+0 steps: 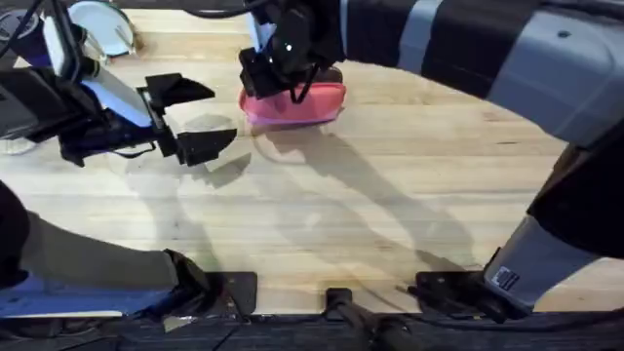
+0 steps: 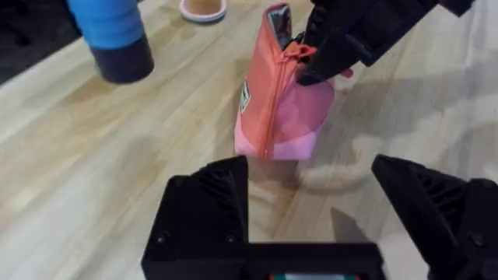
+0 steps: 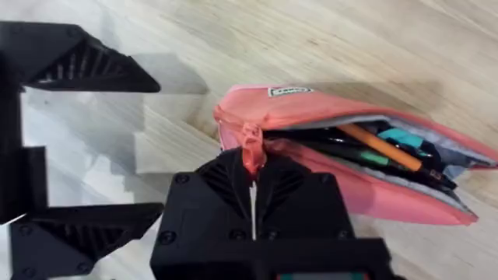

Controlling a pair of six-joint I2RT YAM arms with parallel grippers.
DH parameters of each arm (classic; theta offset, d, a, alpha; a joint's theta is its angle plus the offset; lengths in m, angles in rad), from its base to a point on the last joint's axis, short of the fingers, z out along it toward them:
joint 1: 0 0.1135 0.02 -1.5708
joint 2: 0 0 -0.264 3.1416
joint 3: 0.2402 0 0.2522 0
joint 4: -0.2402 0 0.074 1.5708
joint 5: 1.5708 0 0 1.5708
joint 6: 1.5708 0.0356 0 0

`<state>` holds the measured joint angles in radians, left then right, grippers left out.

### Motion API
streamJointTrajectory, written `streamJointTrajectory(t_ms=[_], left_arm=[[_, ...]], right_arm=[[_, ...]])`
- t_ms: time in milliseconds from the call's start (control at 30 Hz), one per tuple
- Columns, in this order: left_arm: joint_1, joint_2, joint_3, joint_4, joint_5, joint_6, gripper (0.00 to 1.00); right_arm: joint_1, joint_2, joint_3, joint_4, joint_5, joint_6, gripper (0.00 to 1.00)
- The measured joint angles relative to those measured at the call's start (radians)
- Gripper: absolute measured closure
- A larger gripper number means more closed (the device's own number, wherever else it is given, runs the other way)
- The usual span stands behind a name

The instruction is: Unzip the bag, pick up the pens from the table one at a time and place them inside, then zip the bag closed.

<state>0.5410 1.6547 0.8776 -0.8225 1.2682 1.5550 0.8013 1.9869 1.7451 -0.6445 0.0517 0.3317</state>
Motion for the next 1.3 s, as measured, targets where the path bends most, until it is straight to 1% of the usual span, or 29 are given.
streamJointTrajectory(t_ms=[100, 167, 300, 400, 533, 567, 667, 833, 1033, 1133, 1300], left_arm=[[-0.038, 0.000, 0.000, 0.077, 0.005, -0.035, 0.008], [-0.061, 0.000, 0.000, 0.146, 0.008, -0.078, 0.007], [-0.100, 0.000, 0.000, 0.321, 0.015, -0.204, 0.007], [-0.130, 0.000, 0.000, 0.451, 0.018, -0.318, 0.008], [-0.169, 0.010, 0.000, 0.562, 0.018, -0.451, 0.008], [-0.177, 0.016, 0.000, 0.577, 0.018, -0.474, 0.007], [-0.205, 0.038, 0.000, 0.603, 0.015, -0.535, 0.007], [-0.236, 0.048, 0.000, 0.603, -0.011, -0.599, 0.007], [-0.242, 0.048, 0.000, 0.599, -0.034, -0.628, 0.007], [-0.242, 0.048, 0.000, 0.574, -0.048, -0.632, 0.035], [-0.242, 0.048, 0.000, 0.543, -0.066, -0.636, 0.027]], right_arm=[[-0.008, 0.000, 0.018, -0.023, -0.011, 0.000, 0.972], [-0.010, 0.000, 0.031, -0.046, -0.016, 0.000, 0.972], [-0.011, 0.000, 0.046, -0.060, -0.016, -0.004, 0.972], [-0.011, 0.000, 0.047, -0.061, -0.016, -0.008, 0.972], [-0.011, 0.000, 0.047, -0.061, -0.019, -0.012, 0.972], [-0.011, 0.000, 0.047, -0.061, -0.019, -0.012, 0.972], [-0.011, 0.000, 0.047, -0.061, -0.020, -0.012, 0.972], [-0.010, 0.000, 0.049, -0.058, -0.027, -0.015, 0.972], [-0.010, 0.000, 0.051, -0.059, -0.031, -0.015, 0.972], [-0.010, 0.000, 0.052, -0.058, -0.031, -0.015, 0.972], [-0.010, 0.000, 0.053, -0.055, -0.031, -0.015, 0.972]])
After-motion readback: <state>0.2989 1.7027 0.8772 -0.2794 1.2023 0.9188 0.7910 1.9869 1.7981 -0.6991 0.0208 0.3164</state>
